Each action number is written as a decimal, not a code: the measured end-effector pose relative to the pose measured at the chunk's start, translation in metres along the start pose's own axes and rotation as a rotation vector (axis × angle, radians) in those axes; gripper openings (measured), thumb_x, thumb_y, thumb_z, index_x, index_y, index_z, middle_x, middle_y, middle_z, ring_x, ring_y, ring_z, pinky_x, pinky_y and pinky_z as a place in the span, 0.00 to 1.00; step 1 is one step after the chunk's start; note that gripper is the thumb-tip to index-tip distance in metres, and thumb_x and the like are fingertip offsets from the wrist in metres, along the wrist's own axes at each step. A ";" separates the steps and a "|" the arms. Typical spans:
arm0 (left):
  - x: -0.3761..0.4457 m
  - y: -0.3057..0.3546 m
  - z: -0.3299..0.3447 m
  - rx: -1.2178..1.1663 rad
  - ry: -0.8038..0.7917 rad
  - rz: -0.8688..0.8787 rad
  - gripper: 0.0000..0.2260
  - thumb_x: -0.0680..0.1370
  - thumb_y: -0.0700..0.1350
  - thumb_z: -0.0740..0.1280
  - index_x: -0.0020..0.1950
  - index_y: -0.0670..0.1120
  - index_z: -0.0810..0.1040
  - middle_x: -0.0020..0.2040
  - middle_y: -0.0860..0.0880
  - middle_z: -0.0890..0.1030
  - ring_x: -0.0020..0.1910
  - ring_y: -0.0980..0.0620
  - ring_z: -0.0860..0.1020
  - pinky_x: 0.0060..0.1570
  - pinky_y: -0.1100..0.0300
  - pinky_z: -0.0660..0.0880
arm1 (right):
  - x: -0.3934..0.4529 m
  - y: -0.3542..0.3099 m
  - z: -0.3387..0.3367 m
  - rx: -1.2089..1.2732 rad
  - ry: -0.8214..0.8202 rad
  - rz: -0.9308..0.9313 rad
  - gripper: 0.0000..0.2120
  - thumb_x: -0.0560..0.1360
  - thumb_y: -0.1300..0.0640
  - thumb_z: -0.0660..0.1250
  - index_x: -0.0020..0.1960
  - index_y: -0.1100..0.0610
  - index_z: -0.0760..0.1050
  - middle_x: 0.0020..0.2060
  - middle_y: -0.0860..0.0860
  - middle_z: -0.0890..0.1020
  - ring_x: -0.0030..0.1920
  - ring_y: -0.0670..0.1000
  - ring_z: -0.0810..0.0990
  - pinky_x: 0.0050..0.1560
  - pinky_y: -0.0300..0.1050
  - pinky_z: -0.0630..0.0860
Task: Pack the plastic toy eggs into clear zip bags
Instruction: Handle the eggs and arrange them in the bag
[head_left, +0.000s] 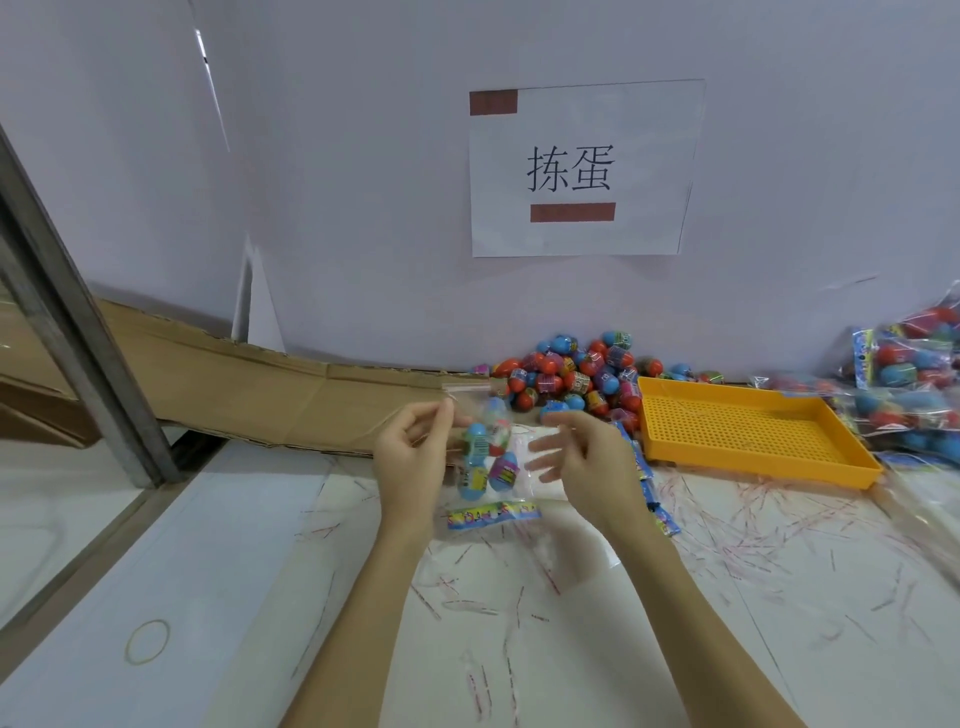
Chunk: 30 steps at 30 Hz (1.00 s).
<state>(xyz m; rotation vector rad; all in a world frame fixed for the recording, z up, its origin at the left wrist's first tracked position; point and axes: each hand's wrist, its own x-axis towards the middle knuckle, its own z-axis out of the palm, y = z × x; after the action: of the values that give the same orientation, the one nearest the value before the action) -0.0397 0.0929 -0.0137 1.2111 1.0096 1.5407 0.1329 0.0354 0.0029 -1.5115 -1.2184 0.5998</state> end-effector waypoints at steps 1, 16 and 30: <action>-0.001 0.001 0.001 0.033 -0.034 0.022 0.04 0.82 0.45 0.70 0.50 0.47 0.84 0.44 0.49 0.88 0.44 0.50 0.87 0.38 0.62 0.82 | -0.001 -0.001 0.002 -0.074 0.065 -0.060 0.22 0.79 0.76 0.56 0.65 0.59 0.77 0.57 0.55 0.84 0.50 0.49 0.86 0.43 0.41 0.83; -0.017 0.009 0.010 0.339 -0.288 0.243 0.04 0.81 0.41 0.71 0.54 0.48 0.83 0.41 0.52 0.85 0.38 0.48 0.83 0.38 0.53 0.83 | -0.014 -0.011 0.024 -0.282 0.249 -0.636 0.07 0.76 0.62 0.73 0.54 0.58 0.85 0.48 0.50 0.85 0.47 0.45 0.82 0.50 0.33 0.79; -0.014 0.000 0.010 0.525 -0.413 0.389 0.04 0.83 0.42 0.69 0.52 0.51 0.79 0.41 0.59 0.81 0.40 0.55 0.81 0.39 0.67 0.77 | -0.011 -0.007 0.015 -0.205 0.129 -0.489 0.04 0.76 0.63 0.73 0.50 0.59 0.84 0.43 0.49 0.84 0.41 0.44 0.81 0.45 0.33 0.78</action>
<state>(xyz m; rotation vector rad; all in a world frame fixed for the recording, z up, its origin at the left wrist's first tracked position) -0.0281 0.0800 -0.0149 2.0970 0.9604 1.2476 0.1135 0.0316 0.0018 -1.3215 -1.5125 0.0543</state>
